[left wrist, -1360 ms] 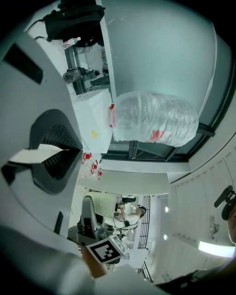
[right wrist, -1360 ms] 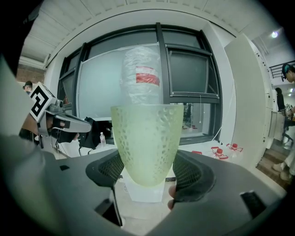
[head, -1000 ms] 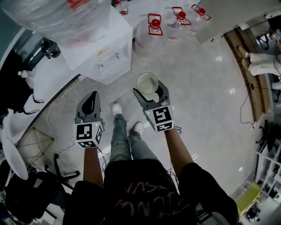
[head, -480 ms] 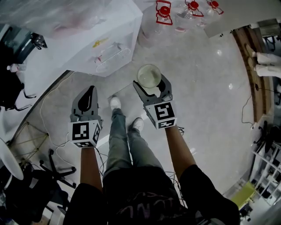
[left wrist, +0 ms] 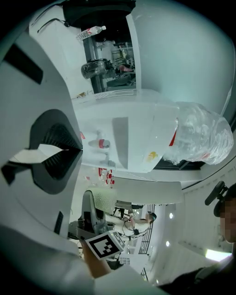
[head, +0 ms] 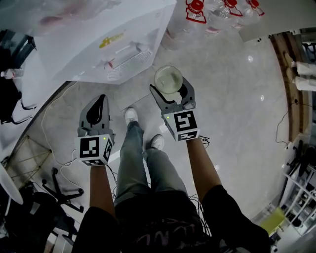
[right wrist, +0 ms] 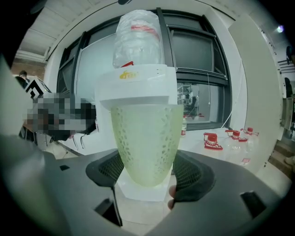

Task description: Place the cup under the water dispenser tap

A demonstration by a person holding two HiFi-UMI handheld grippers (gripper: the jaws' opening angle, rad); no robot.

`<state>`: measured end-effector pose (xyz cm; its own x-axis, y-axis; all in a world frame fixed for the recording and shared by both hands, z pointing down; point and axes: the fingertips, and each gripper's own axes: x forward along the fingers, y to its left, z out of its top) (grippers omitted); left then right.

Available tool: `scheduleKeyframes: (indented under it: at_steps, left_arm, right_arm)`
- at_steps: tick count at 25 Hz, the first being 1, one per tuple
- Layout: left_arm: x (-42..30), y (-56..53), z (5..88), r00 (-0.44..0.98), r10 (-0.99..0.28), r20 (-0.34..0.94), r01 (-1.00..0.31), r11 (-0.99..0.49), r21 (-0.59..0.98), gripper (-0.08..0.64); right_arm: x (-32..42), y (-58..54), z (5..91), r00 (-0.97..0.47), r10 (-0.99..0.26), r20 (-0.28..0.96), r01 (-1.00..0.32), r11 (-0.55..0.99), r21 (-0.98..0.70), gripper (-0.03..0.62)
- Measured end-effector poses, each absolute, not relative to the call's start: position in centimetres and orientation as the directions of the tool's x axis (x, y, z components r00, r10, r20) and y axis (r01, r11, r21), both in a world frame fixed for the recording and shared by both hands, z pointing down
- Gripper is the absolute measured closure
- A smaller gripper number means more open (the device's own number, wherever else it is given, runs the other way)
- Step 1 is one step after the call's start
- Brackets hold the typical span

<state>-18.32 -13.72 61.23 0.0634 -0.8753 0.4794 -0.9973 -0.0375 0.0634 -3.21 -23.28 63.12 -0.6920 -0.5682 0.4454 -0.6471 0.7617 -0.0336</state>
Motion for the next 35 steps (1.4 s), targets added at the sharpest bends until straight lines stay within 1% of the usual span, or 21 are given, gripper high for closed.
scheduleKeyframes:
  at_steps: [11,21,27,31,35]
  left_arm:
    - [-19.0,-16.2,69.1,0.074,-0.87,0.487,-0.996,-0.042,0.076,0.545]
    - [-20.1,-17.2,74.8,0.08,-0.862,0.501,-0.995,-0.042,0.087,0.545]
    - [-20.7,-17.2,76.6,0.075,-0.859,0.506,-0.996,-0.039,0.081,0.545]
    - [-20.9,-16.7,77.8,0.077,-0.825,0.56,-0.996,-0.036,0.084,0.545]
    - [-21.0,-17.3,77.8,0.07,-0.855,0.514,-0.995,-0.02,0.102,0.545]
  right_arm:
    - [-5.2,-25.9,71.2,-0.697,-0.557,0.452,-0.64,0.767,-0.04,0.253]
    - [-8.1,-29.1,76.2,-0.708,-0.553,0.439,-0.625,0.78,-0.025,0.253]
    - [-9.6,-30.3,78.0,-0.715,-0.547,0.436,-0.615,0.789,-0.018,0.253]
    - [-10.6,-30.8,79.0,-0.72,-0.538,0.438,-0.607,0.794,-0.022,0.253]
    - [-11.4,-31.1,79.7,-0.726,-0.527,0.442,-0.595,0.804,-0.017,0.253]
